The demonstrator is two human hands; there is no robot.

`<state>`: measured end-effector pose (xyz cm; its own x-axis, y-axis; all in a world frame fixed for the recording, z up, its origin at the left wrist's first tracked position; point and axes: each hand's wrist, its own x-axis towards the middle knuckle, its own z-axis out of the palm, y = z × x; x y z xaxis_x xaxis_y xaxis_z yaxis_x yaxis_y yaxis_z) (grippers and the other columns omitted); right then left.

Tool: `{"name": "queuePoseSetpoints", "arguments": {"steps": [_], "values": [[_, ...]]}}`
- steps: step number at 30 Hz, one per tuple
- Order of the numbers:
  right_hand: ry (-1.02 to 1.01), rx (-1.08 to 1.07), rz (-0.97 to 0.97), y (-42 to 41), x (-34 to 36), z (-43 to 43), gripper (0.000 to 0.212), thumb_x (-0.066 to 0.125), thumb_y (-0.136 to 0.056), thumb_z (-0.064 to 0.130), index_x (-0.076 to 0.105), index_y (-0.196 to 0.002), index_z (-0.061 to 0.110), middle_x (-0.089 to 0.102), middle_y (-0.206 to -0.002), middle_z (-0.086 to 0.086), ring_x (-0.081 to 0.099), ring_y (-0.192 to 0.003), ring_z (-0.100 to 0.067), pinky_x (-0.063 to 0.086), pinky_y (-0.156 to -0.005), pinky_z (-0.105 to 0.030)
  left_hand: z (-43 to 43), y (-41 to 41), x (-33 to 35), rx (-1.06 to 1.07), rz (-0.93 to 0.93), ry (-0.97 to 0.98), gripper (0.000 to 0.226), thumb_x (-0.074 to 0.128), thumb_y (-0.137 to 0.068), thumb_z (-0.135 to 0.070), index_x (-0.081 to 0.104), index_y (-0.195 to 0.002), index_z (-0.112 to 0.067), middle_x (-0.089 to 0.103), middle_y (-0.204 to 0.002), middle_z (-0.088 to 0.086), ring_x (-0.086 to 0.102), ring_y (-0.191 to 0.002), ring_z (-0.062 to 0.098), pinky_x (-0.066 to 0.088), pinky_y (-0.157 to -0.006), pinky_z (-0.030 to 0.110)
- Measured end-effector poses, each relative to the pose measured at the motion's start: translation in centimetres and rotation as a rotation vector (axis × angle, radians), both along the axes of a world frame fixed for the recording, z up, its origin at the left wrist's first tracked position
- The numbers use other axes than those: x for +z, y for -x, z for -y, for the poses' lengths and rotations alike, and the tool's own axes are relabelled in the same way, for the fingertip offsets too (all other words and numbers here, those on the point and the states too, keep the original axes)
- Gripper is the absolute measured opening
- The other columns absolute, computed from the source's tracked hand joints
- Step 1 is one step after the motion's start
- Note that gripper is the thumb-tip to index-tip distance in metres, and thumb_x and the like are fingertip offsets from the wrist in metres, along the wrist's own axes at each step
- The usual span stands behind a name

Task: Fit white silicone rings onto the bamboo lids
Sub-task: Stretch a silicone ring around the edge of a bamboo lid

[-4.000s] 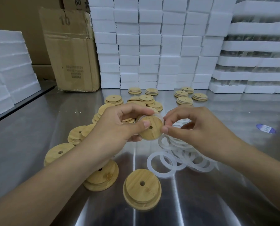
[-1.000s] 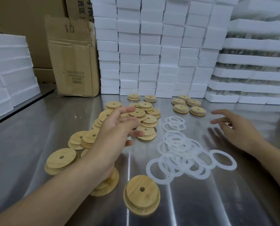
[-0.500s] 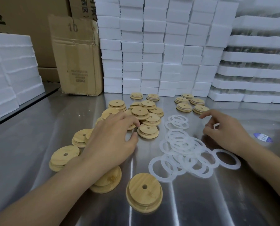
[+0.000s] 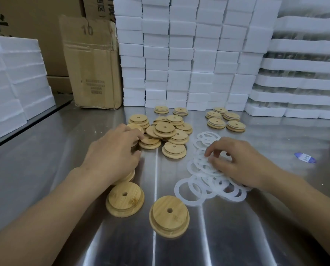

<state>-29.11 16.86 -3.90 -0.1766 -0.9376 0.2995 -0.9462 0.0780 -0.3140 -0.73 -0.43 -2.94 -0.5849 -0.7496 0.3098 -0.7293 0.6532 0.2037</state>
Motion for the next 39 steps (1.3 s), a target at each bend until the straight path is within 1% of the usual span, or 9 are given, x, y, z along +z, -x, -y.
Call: {"name": "queuePoseSetpoints", "arguments": {"steps": [6, 13, 16, 22, 26, 29, 32, 36, 39], "values": [[-0.012, -0.014, -0.007, 0.0, -0.3, 0.3, 0.031, 0.059, -0.097, 0.052, 0.072, -0.120, 0.036, 0.063, -0.112, 0.020, 0.060, -0.105, -0.003, 0.052, -0.097, -0.033, -0.4, -0.4, 1.3, -0.002, 0.083, -0.046, 0.046, 0.064, -0.090, -0.058, 0.053, -0.135, -0.057, 0.042, -0.148, -0.020, 0.051, -0.130, 0.015, 0.044, -0.081, 0.039], [0.006, 0.032, 0.042, -0.2, -0.4, 0.4, 0.020, 0.062, -0.095, 0.047, 0.075, -0.108, 0.038, 0.067, -0.108, 0.021, 0.062, -0.103, 0.000, 0.054, -0.092, -0.030, -0.8, -0.4, 1.8, -0.029, 0.104, -0.139, 0.049, 0.071, -0.089, -0.033, 0.058, -0.131, -0.055, 0.044, -0.143, -0.021, 0.050, -0.118, 0.011, 0.048, -0.086, 0.038], [0.024, 0.038, 0.108, -0.3, -0.6, 0.5, 0.005, 0.069, -0.096, 0.041, 0.073, -0.099, 0.041, 0.068, -0.104, 0.022, 0.062, -0.102, 0.002, 0.053, -0.091, -0.028, -0.7, -0.1, 1.5, -0.048, -0.050, -0.147, 0.040, 0.074, -0.088, -0.032, 0.066, -0.123, -0.050, 0.053, -0.130, -0.016, 0.054, -0.113, 0.014, 0.050, -0.086, 0.036], [0.026, 0.049, 0.178, -0.7, -0.6, 0.5, 0.003, 0.070, -0.097, 0.040, 0.072, -0.096, 0.042, 0.069, -0.105, 0.023, 0.062, -0.105, 0.001, 0.053, -0.093, -0.032, -1.3, 1.2, 1.4, -0.126, -0.497, -0.384, 0.013, 0.072, -0.095, -0.041, 0.076, -0.106, -0.045, 0.074, -0.096, -0.016, 0.066, -0.090, -0.004, 0.044, -0.062, 0.007], [0.035, 0.026, 0.210, -0.9, -0.5, 0.6, 0.005, 0.068, -0.099, 0.040, 0.072, -0.098, 0.041, 0.070, -0.108, 0.022, 0.062, -0.106, 0.002, 0.052, -0.093, -0.029, -2.9, 2.1, 2.0, -0.179, -0.859, -0.965, 0.016, 0.069, -0.103, -0.038, 0.083, -0.108, -0.031, 0.082, -0.102, -0.001, 0.079, -0.101, 0.020, 0.066, -0.084, 0.035], [0.106, -0.035, 0.253, -0.3, -0.8, 0.8, 0.011, 0.061, -0.103, 0.041, 0.071, -0.105, 0.042, 0.069, -0.107, 0.026, 0.061, -0.105, 0.009, 0.049, -0.089, -0.022, -3.9, 2.5, 2.1, -0.149, -1.104, -1.359, 0.027, 0.066, -0.104, -0.036, 0.081, -0.115, -0.015, 0.083, -0.109, 0.010, 0.081, -0.098, 0.026, 0.067, -0.071, 0.035], [0.147, -0.154, 0.219, 1.5, -1.2, 0.8, 0.019, 0.055, -0.108, 0.030, 0.071, -0.117, 0.037, 0.069, -0.114, 0.024, 0.062, -0.099, 0.009, 0.049, -0.088, -0.020, -4.2, 3.0, 2.0, -0.072, -1.281, -1.539, 0.033, 0.065, -0.104, -0.035, 0.075, -0.118, -0.007, 0.082, -0.109, 0.017, 0.082, -0.091, 0.029, 0.066, -0.063, 0.034], [0.039, -0.255, 0.031, 4.8, -1.6, 0.9, 0.040, 0.048, -0.109, 0.017, 0.059, -0.147, 0.025, 0.059, -0.152, 0.003, 0.048, -0.142, -0.019, 0.038, -0.114, -0.035, -4.5, 3.0, 1.8, -0.078, -1.333, -1.606, 0.029, 0.069, -0.102, -0.026, 0.072, -0.120, -0.003, 0.081, -0.109, 0.018, 0.082, -0.093, 0.030, 0.066, -0.063, 0.035], [-0.163, -0.210, -0.026, 5.6, -1.7, 1.7, 0.053, 0.039, -0.111, 0.019, 0.036, -0.164, 0.025, 0.032, -0.172, 0.002, 0.024, -0.159, -0.021, 0.019, -0.129, -0.038, -4.7, 3.1, 1.5, -0.107, -1.292, -1.600, 0.023, 0.068, -0.102, -0.013, 0.071, -0.122, -0.002, 0.081, -0.111, 0.019, 0.081, -0.097, 0.031, 0.066, -0.064, 0.033]]}}
